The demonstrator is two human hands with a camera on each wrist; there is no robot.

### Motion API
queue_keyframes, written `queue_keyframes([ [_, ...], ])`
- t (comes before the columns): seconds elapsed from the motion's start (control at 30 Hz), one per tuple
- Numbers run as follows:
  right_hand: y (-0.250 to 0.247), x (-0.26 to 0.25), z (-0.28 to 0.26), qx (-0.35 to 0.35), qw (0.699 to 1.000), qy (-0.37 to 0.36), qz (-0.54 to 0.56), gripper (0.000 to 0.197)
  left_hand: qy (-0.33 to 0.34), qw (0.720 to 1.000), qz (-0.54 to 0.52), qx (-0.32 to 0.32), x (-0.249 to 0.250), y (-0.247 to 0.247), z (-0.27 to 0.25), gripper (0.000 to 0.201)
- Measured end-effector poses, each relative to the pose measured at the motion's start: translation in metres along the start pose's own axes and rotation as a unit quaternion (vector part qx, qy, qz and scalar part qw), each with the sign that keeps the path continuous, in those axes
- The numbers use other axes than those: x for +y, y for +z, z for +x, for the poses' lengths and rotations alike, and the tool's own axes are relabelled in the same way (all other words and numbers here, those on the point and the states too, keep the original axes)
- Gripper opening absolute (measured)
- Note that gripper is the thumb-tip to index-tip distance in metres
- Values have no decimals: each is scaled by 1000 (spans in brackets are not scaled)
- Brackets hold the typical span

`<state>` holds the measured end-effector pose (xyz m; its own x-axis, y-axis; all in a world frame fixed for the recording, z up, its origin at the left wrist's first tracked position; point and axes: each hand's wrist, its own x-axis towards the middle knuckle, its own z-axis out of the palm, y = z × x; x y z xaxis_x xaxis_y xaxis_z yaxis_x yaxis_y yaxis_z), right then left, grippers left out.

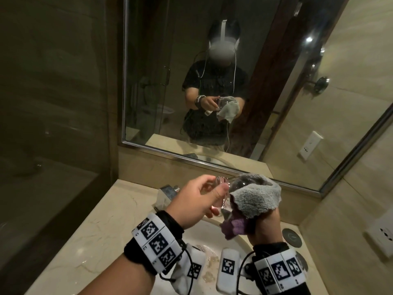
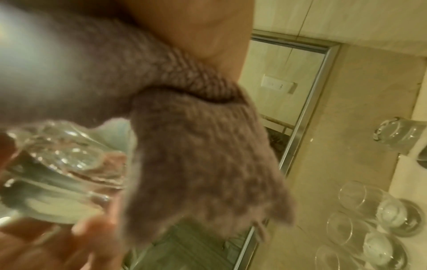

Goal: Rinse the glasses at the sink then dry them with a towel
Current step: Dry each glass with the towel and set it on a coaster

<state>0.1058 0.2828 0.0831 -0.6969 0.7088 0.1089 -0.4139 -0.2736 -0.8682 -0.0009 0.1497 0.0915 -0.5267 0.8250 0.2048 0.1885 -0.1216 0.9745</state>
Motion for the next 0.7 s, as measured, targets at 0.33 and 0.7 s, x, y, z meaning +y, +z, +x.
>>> queue_keyframes([
  [0.33,-9,4,-1,-16,996,22,-90,52,-70,996,-48,-16,-3,-1,3,69],
  [0.7,11,-14,-7,-216,835,-131,-489,43,73,953,288,49,3,-1,1,64],
])
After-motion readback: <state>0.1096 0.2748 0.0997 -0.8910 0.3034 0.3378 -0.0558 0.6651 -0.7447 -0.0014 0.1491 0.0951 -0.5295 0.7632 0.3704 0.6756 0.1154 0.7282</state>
